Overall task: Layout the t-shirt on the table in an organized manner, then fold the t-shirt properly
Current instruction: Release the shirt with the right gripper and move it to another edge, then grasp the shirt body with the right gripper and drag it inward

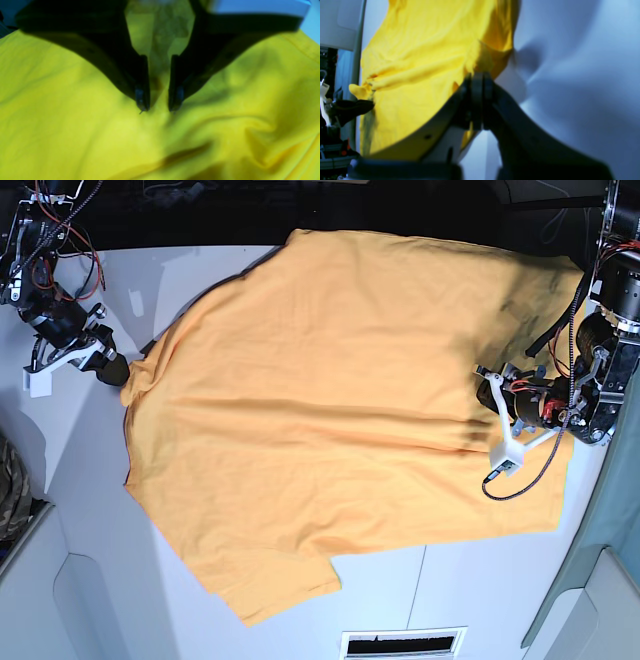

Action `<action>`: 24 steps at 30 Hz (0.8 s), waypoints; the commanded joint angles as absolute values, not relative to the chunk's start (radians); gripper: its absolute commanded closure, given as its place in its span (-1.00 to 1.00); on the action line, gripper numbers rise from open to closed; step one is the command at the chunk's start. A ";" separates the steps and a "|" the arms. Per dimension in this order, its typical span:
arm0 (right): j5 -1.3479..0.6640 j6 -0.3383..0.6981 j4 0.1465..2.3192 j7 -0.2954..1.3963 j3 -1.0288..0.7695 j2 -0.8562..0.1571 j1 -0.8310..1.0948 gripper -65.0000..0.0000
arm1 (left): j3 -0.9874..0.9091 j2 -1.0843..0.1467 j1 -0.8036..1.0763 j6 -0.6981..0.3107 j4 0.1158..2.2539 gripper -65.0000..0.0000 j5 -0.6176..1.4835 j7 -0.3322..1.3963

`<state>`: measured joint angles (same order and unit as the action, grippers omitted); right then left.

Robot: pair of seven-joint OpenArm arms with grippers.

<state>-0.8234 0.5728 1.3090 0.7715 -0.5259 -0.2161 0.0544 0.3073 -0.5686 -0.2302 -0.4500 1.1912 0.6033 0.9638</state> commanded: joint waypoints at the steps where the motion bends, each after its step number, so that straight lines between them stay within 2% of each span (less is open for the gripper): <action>1: -0.862 0.584 1.330 0.757 -0.528 -0.229 0.030 1.00 | 0.301 -0.585 -0.247 -0.460 1.204 0.48 0.610 0.953; 8: -0.851 0.584 1.330 0.757 -0.476 -0.197 -0.091 1.00 | 0.301 -0.584 -0.245 -0.460 1.203 0.48 0.611 0.953; 13: -0.744 0.584 1.325 0.748 -0.311 -0.126 -0.195 1.00 | 0.301 -0.585 -0.246 -0.461 1.203 0.48 0.610 0.954; 18: -0.540 0.580 1.325 0.707 -0.117 -0.057 -0.266 1.00 | 0.301 -0.585 -0.242 -0.461 1.163 0.48 0.611 0.958; 24: -0.471 0.575 1.325 0.674 -0.013 -0.049 -0.281 1.00 | 0.301 -0.585 -0.181 -0.533 1.159 0.48 0.677 0.958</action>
